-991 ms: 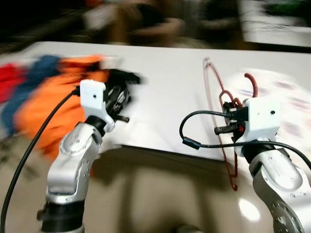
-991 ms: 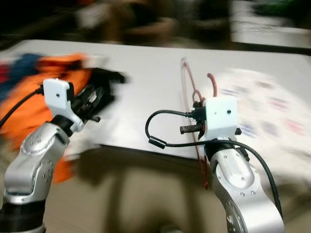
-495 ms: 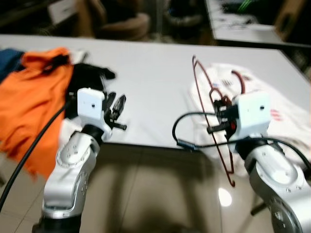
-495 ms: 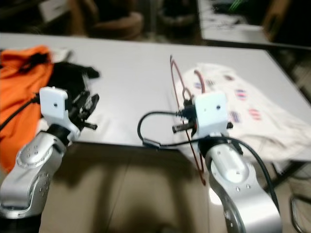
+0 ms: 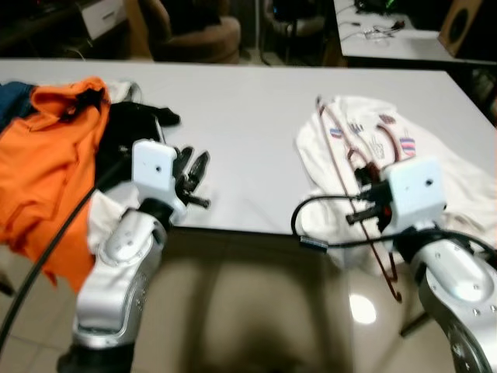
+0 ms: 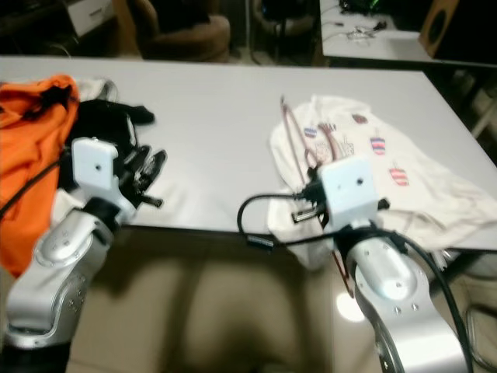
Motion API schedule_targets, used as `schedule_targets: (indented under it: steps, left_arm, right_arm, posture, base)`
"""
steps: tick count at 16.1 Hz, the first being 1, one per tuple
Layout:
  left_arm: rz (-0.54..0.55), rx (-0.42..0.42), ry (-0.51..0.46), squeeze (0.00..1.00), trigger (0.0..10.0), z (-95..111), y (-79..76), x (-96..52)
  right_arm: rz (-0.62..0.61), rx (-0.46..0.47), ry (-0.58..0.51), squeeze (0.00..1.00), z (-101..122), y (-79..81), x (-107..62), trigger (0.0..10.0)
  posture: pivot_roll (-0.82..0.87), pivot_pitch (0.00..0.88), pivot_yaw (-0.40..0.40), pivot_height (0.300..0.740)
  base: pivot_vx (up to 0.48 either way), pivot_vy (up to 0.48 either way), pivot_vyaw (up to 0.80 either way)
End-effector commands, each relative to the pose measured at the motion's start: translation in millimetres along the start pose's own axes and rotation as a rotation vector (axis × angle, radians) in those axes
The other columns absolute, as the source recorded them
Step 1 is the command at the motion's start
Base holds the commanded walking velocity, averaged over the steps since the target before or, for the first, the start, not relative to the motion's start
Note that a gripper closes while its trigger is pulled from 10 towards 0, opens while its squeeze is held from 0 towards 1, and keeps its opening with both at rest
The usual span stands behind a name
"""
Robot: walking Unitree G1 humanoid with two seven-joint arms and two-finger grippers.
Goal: Hang hanger
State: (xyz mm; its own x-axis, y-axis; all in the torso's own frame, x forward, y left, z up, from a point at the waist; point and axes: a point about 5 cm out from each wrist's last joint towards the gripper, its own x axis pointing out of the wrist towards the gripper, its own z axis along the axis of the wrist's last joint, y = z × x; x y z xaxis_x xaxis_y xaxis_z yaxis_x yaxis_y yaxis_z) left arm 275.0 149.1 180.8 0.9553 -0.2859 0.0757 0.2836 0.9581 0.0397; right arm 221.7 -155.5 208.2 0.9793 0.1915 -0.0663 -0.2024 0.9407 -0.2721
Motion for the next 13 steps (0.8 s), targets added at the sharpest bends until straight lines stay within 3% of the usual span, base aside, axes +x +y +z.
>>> schedule_targets:
  steps: [1, 5, 7, 13]
  left_arm:
    - [0.007, 0.0, 0.005, 0.0, 10.0, 0, -0.2, 1.1]
    - [-0.01, -0.012, 0.018, 0.0, 10.0, -7, -1.7, -0.3]
    - [-0.024, -0.005, 0.054, 0.0, 10.0, -18, -1.6, -4.5]
    - [-0.051, -0.007, 0.056, 0.0, 10.0, -19, -6.9, -1.6]
  right_arm:
    - [-0.004, -0.001, -0.012, 0.0, 0, -2.4, 0.4, 10.0]
    - [0.002, 0.047, -0.071, 0.0, 1, 0.9, -1.8, 10.0]
    - [0.01, 0.013, -0.065, 0.0, -4, -2.4, -5.8, 10.0]
    - [0.074, -0.022, -0.049, 0.0, -14, 2.9, -16.5, 10.0]
  posture:
    - [-0.26, 0.046, 0.031, 0.74]
    - [-0.25, 0.045, 0.035, 0.74]
    - [-0.25, 0.045, 0.04, 0.74]
    - [-0.26, 0.047, 0.055, 0.74]
  base:
    - [0.0, -0.281, 0.0]
    - [0.0, -0.286, 0.0]
    - [0.0, -0.285, 0.0]
    - [0.0, -0.286, 0.0]
